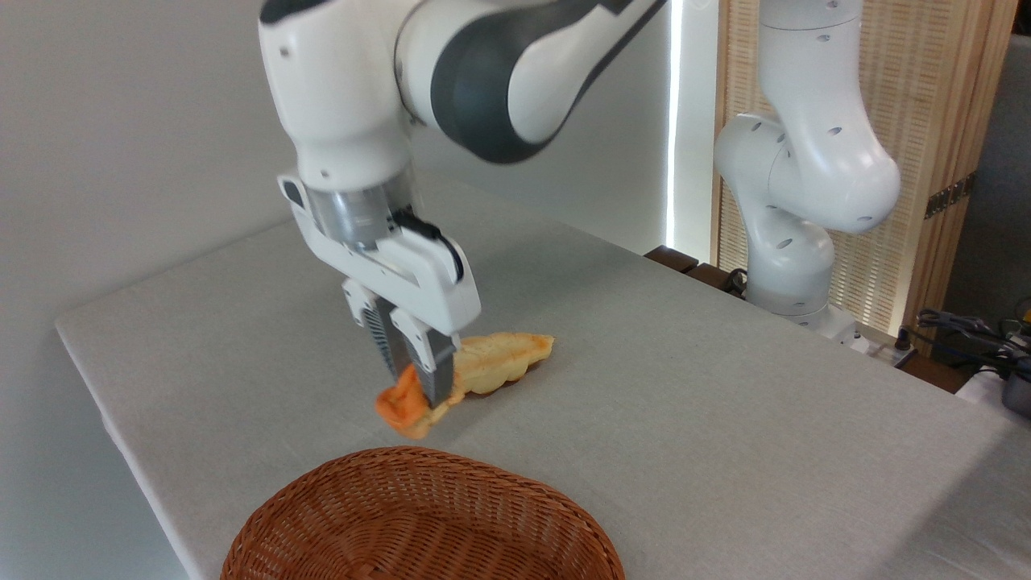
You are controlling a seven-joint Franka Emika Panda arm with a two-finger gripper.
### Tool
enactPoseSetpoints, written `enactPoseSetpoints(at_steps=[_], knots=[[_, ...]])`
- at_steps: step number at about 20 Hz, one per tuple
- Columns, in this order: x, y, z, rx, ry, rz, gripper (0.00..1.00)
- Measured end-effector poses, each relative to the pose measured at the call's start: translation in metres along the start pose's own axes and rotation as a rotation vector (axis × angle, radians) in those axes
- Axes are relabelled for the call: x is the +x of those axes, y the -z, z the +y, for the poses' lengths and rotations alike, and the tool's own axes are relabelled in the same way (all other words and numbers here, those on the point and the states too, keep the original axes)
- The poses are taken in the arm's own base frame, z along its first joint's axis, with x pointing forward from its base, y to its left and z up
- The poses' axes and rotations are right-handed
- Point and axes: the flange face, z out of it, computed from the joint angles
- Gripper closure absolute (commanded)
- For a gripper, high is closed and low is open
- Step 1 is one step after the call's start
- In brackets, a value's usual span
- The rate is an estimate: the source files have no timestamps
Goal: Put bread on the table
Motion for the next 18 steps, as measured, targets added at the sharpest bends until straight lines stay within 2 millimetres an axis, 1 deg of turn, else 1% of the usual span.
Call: enactPoseSetpoints(at_steps=[2, 4, 10, 18], knots=[[0.002, -0.020, 0.011, -0.023, -0.023, -0.033, 0.00], [0.005, -0.029, 0.020, -0.033, -0.038, -0.048, 0.00], [0.009, -0.038, 0.025, -0.041, -0.050, -0.062, 0.00], [0.011, -0.039, 0.027, -0.042, -0.055, -0.064, 0.00]])
